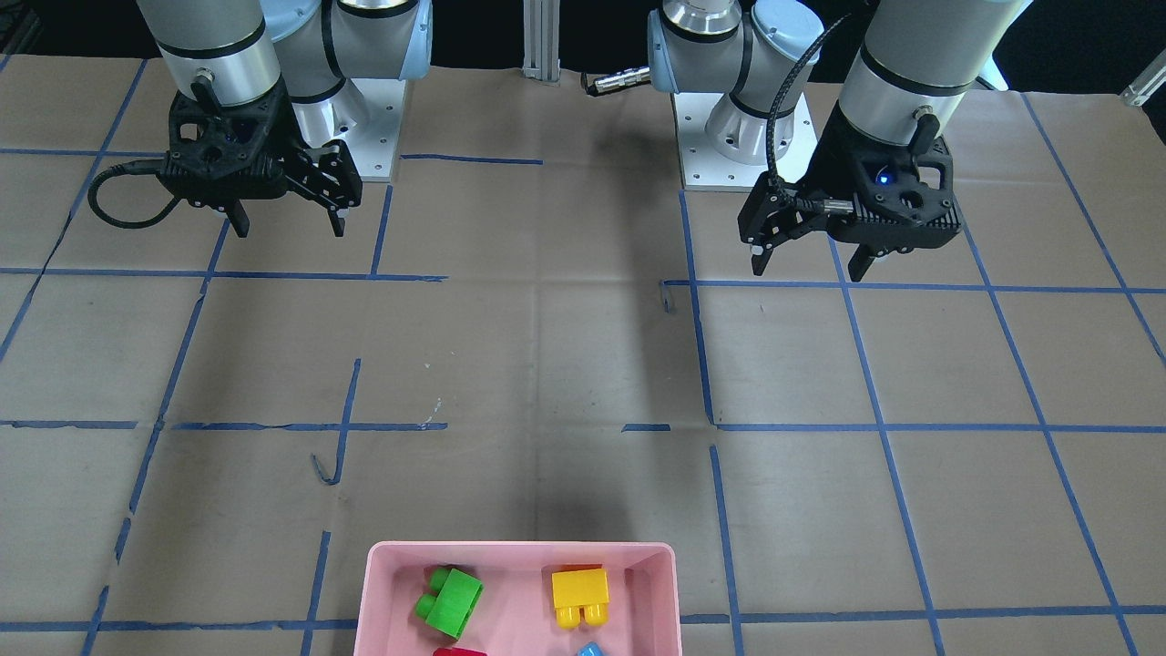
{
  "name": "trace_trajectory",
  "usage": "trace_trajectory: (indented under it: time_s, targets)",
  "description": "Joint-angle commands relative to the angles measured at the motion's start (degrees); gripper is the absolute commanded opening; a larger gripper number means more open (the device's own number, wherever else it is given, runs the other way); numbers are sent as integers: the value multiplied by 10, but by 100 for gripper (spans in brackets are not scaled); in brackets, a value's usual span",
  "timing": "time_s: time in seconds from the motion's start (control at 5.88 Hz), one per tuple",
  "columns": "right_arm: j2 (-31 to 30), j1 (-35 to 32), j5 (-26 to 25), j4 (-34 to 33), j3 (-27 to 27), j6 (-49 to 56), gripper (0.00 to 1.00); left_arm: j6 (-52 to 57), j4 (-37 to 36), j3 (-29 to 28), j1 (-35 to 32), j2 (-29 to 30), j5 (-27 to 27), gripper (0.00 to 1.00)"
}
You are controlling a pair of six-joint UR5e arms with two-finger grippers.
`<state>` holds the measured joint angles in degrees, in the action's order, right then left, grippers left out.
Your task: Put all blocks into box
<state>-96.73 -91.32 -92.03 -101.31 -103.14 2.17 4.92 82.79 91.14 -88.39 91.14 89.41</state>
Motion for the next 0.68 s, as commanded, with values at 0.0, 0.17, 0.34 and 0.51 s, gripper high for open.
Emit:
trace_trajectory:
  time_s: [0.0,0.17,0.34,0.51]
  targets:
    - [1,0,3,41,27,-9,100,0,0,0,-5,9,0,99]
    - [1,-1,3,44,27,-9,100,0,3,0,-5,9,1,99]
    - [1,-1,3,44,27,-9,100,0,3,0,-5,8,1,99]
    - [1,-2,4,44,27,-9,100,0,3,0,-4,8,1,99]
